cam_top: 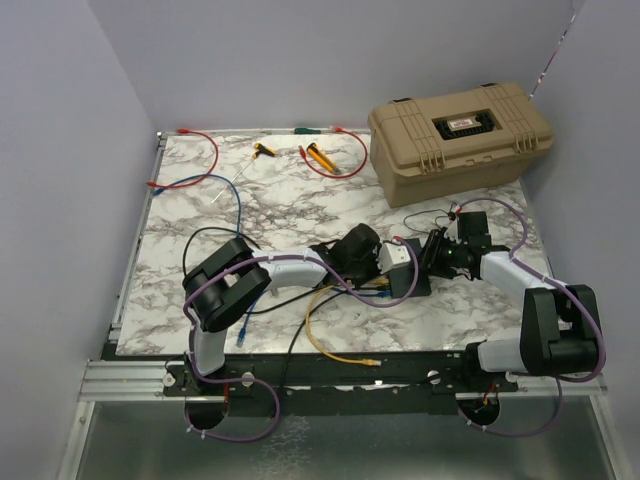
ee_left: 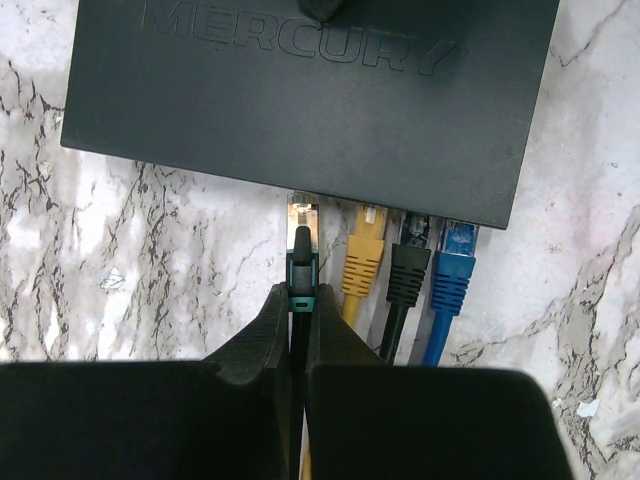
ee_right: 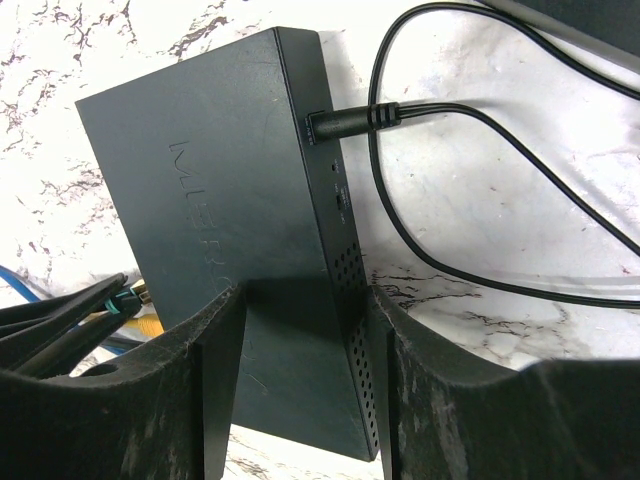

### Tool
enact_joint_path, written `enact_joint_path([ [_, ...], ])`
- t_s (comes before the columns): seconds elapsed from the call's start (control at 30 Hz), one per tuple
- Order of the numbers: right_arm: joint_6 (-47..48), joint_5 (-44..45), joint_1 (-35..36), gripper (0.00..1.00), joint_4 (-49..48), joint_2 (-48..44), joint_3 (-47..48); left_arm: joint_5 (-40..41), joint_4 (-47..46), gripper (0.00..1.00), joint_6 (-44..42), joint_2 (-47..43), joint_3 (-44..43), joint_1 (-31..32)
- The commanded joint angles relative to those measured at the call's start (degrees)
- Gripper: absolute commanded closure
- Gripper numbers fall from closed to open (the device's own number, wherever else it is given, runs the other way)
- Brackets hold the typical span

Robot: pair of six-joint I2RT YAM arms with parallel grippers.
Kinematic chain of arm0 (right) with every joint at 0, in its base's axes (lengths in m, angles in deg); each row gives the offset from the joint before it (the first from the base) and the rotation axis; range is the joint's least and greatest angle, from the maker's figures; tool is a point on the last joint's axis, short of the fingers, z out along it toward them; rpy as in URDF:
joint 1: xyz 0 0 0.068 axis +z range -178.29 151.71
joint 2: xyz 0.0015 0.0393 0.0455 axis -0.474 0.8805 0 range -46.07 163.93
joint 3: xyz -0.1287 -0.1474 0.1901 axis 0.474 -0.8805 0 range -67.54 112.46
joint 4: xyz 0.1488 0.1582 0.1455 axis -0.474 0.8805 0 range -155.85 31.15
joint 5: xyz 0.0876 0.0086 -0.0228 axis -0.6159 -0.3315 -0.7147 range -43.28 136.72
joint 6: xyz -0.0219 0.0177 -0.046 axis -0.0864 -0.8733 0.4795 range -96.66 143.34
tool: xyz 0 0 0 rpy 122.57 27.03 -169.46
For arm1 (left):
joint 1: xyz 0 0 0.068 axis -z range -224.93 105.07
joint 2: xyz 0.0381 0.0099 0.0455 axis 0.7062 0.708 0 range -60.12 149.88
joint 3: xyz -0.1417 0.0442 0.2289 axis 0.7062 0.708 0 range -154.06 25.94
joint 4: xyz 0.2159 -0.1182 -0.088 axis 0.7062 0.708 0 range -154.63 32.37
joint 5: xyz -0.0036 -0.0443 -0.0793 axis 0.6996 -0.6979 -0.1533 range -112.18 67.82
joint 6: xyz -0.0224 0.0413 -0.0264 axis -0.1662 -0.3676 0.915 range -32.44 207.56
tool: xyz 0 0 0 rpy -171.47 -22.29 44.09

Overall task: Insert the plug into the switch port
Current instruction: Insert the connector into the switch port.

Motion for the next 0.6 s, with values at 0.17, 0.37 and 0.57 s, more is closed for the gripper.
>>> enact_joint_path([
  [0.17,-0.16,-4.16,0.42,0.5,-1.52,0.91,-1.12,-7.07,-5.26,1.0,-0.16,-0.67,1.9,0.68],
  [0.37,-0.21,-4.17,0.38,0.5,-1.88,1.0,-1.32,-10.59,-7.61,1.0,-0.61,-2.26,3.82,0.68],
  [0.57,-0.21,-4.19,0.39,0.5,-1.92,0.84,-1.3,-12.52,-6.9,1.0,-2.13,-2.14,3.97,0.73],
])
